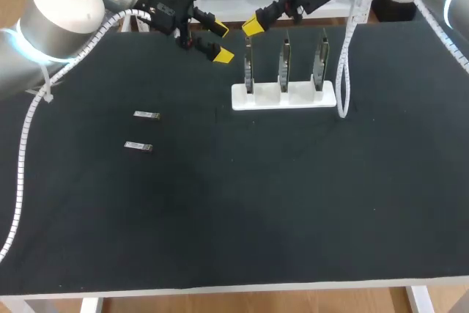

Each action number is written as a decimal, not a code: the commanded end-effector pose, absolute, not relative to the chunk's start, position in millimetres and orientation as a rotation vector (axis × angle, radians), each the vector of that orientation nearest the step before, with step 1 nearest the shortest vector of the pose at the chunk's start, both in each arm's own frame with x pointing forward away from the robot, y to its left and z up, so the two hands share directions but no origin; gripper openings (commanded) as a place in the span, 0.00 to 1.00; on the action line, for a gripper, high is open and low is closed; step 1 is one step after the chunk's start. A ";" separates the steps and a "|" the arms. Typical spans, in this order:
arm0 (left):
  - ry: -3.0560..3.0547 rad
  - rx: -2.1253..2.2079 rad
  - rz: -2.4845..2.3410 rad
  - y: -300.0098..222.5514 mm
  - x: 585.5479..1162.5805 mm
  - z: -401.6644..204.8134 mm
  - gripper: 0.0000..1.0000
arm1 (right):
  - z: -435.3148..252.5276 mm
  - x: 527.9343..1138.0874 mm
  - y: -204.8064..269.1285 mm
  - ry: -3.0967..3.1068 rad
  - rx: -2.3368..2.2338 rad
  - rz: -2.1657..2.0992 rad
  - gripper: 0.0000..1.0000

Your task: Pick up the optical module with the left hand, and insert it into the network port with the right hand.

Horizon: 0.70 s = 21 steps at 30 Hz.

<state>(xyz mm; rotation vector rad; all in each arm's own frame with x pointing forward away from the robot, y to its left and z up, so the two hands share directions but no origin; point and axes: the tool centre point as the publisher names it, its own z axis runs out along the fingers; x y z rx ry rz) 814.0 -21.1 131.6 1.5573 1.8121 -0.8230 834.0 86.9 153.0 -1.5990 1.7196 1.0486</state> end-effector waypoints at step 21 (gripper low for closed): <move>1.814 1.560 -0.823 -21.4 814.9 131.8 1.00 | 202.6 820.0 33.4 1.675 -1.591 0.947 0.00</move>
